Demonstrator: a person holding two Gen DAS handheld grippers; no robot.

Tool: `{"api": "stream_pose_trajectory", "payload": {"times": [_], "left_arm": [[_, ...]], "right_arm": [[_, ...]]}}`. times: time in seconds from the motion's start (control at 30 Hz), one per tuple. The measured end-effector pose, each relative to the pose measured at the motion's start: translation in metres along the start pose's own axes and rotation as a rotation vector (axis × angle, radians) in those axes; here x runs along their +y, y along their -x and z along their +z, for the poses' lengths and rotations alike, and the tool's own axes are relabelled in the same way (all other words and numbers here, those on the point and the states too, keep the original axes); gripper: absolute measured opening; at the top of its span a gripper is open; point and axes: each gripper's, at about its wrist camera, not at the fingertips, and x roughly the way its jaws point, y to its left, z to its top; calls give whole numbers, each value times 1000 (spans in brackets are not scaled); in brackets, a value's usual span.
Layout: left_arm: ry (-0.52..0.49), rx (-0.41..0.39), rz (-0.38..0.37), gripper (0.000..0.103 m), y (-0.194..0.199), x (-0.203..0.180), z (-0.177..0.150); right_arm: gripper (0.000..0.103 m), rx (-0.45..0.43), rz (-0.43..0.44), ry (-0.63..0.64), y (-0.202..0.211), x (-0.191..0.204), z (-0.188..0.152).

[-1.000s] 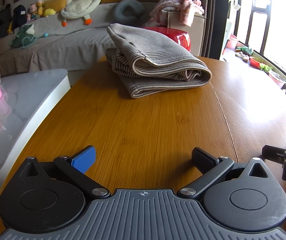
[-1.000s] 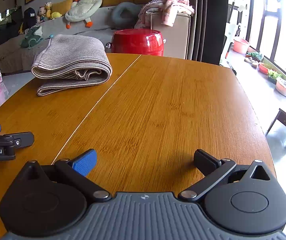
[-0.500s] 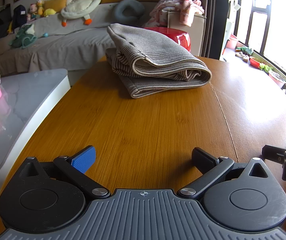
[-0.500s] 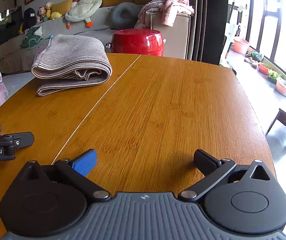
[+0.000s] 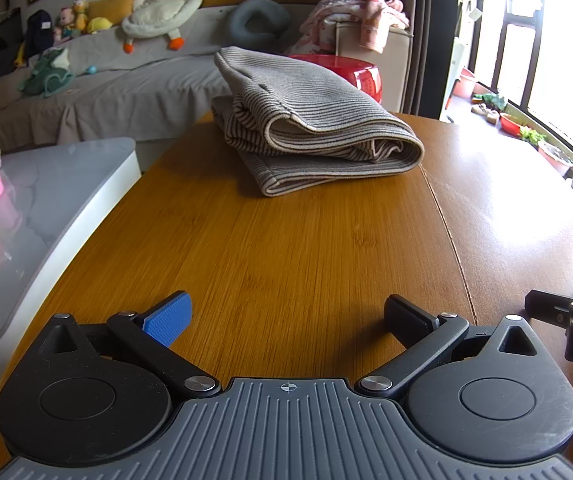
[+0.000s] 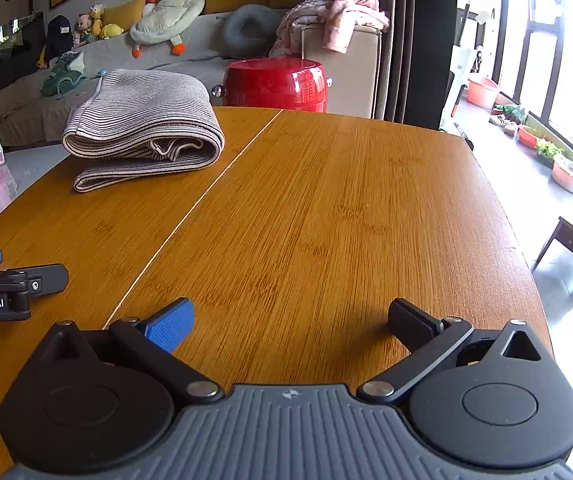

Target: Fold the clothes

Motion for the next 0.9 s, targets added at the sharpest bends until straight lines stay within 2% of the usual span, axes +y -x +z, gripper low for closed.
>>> {"api": "stream_pose_trajectory", "payload": {"times": [0.9], "left_arm": [[-5,0,6,103,-2,-1,1]], "right_arm": [[103,-2,-4,-4,2,1,-1]]}}
